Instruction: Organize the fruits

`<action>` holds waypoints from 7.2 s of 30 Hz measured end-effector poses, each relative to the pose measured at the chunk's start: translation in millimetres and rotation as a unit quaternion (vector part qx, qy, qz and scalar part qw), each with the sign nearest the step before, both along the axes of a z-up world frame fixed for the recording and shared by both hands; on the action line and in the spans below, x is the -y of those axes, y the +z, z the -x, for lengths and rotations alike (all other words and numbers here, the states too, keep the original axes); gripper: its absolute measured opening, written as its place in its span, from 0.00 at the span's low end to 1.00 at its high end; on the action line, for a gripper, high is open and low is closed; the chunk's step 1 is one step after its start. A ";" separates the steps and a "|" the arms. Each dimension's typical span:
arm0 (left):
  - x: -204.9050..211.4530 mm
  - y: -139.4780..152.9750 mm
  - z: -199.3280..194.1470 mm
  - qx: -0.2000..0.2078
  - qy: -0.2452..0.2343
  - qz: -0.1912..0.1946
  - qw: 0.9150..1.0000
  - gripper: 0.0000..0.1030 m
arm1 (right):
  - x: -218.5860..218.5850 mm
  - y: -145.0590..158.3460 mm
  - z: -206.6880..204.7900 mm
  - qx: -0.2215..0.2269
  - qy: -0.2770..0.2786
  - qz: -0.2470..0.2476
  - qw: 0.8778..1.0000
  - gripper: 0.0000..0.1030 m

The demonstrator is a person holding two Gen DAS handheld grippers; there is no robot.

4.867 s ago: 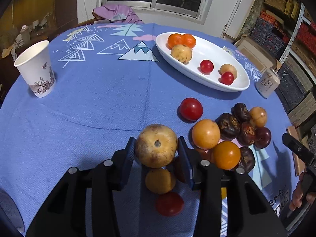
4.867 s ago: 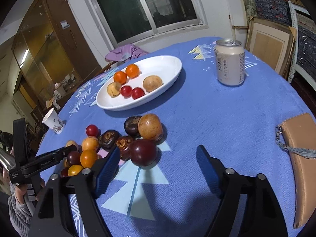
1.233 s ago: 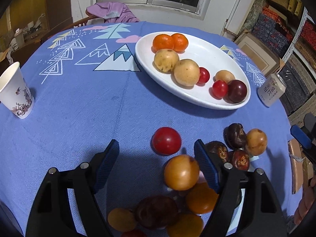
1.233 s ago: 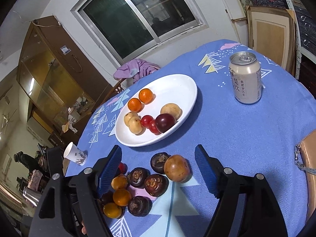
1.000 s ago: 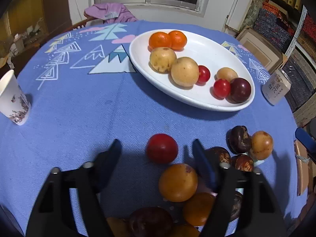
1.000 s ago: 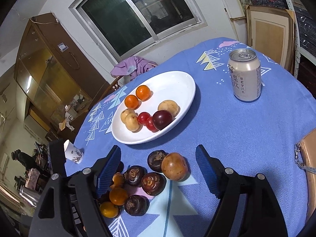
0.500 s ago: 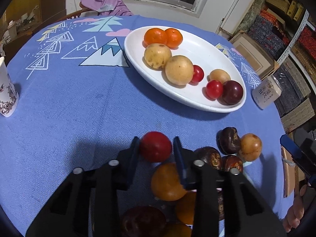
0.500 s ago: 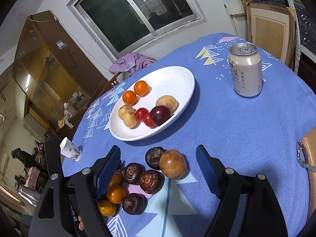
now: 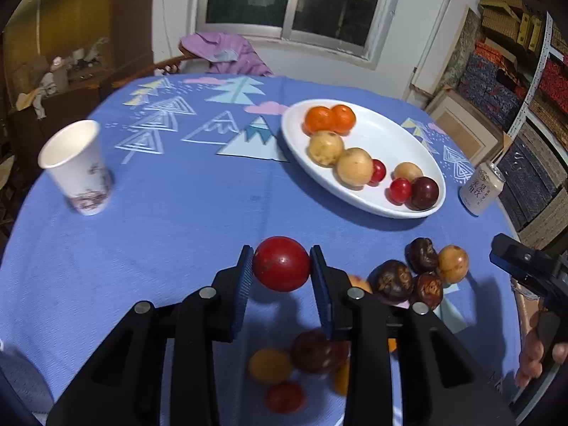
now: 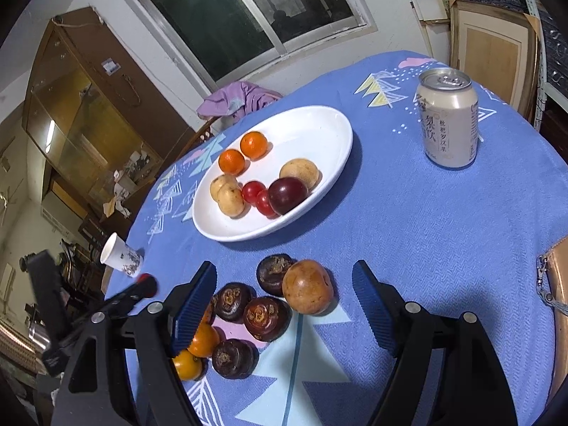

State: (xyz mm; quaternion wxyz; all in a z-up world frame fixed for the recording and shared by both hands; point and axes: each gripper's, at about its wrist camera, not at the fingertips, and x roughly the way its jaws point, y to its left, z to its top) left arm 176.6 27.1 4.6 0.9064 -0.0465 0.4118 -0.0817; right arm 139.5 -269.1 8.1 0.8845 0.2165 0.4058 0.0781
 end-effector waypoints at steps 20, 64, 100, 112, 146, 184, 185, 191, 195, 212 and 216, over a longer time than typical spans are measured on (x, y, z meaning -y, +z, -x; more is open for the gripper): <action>-26.8 -15.3 12.8 -0.014 0.010 0.014 1.000 0.31 | -22.3 -33.4 -14.2 -0.040 0.019 0.074 0.996 0.48; -26.2 -12.8 15.1 0.013 0.017 0.000 1.000 0.31 | -12.3 20.4 16.8 0.084 -0.005 0.068 0.994 0.38; 78.0 -0.1 -114.1 -0.003 -0.047 0.006 0.999 0.31 | -44.1 19.6 -125.4 0.039 -0.019 0.085 0.995 0.38; 73.8 -6.0 -114.6 0.014 -0.032 -0.001 0.999 0.70 | -58.7 1.4 -148.9 0.009 -0.017 0.125 0.992 0.40; -18.6 -15.6 39.7 0.004 0.022 -0.022 1.000 0.89 | -23.3 -3.3 26.4 0.031 -0.012 0.035 0.999 0.82; -21.4 2.2 51.6 0.030 0.040 -0.002 0.999 0.95 | -55.6 -32.9 -41.3 -0.039 -0.007 0.113 0.993 0.74; -21.3 2.4 51.7 0.031 0.040 -0.002 0.999 0.95 | -57.4 -34.4 -42.0 -0.037 -0.005 0.121 0.992 0.74; -21.5 -1.6 49.9 0.026 0.045 -0.004 0.999 0.95 | -59.9 -35.8 -43.4 -0.030 0.002 0.132 0.991 0.50; -19.9 -2.2 49.7 0.025 0.044 -0.007 0.999 0.95 | -67.8 -37.4 -44.6 -0.027 0.010 0.155 0.988 0.49; -18.6 -3.7 49.4 0.024 0.043 -0.012 0.999 0.96 | -66.4 -43.0 -44.1 -0.030 0.020 0.145 0.989 0.40; -20.6 -4.8 47.8 0.018 0.044 -0.010 0.999 0.96 | -58.1 -28.7 -32.4 -0.010 0.012 0.142 0.990 0.40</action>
